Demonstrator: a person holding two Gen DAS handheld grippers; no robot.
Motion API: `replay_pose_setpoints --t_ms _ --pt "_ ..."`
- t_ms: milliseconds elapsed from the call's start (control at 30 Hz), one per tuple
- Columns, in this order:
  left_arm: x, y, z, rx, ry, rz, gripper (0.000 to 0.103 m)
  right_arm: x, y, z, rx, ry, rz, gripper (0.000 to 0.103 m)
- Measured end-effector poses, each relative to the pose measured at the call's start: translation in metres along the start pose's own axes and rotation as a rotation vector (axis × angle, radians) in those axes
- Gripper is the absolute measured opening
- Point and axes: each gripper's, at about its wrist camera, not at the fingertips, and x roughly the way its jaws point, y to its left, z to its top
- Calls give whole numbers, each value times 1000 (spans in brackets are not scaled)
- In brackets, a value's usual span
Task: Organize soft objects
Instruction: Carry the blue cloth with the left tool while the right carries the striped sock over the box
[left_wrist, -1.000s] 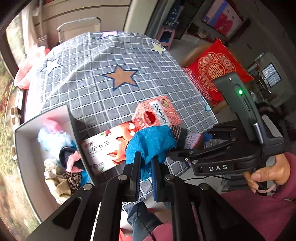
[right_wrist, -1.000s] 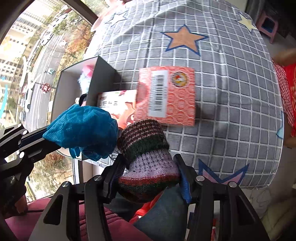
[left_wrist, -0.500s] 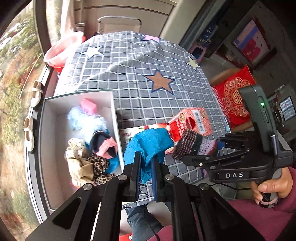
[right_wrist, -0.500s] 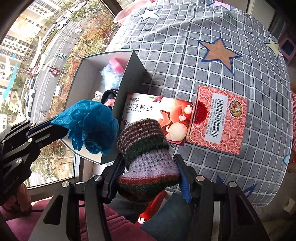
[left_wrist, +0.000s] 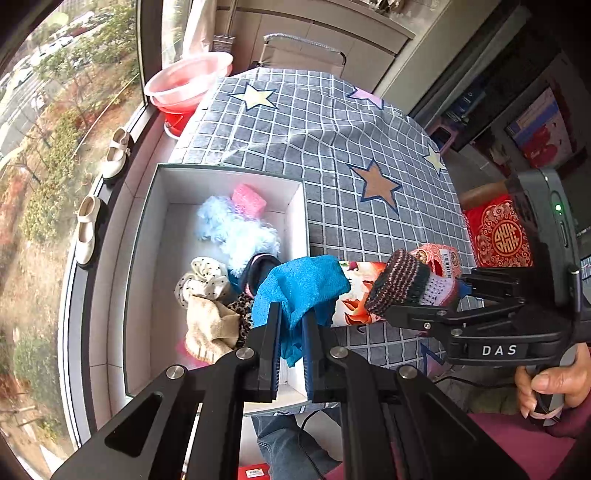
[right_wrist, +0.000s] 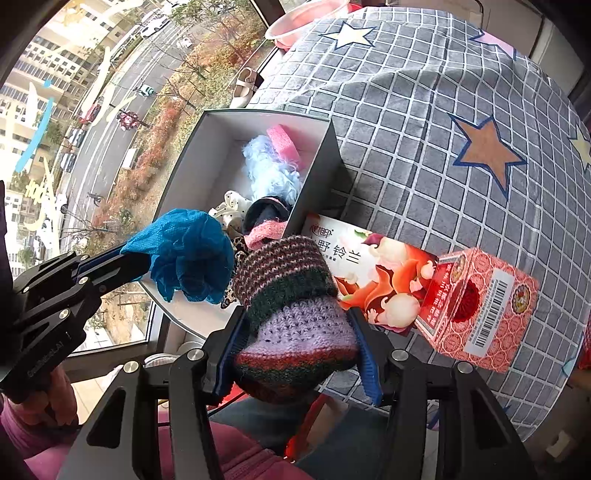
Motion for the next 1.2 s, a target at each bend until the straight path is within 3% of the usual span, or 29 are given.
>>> replay_pose_setpoints --t_ms 567,1200 --pt "2 36 3 -118 -23 41 11 12 40 30 -142 41 -4 55" --pt "9 48 8 -150 -14 54 11 19 48 43 -172 61 -9 55"
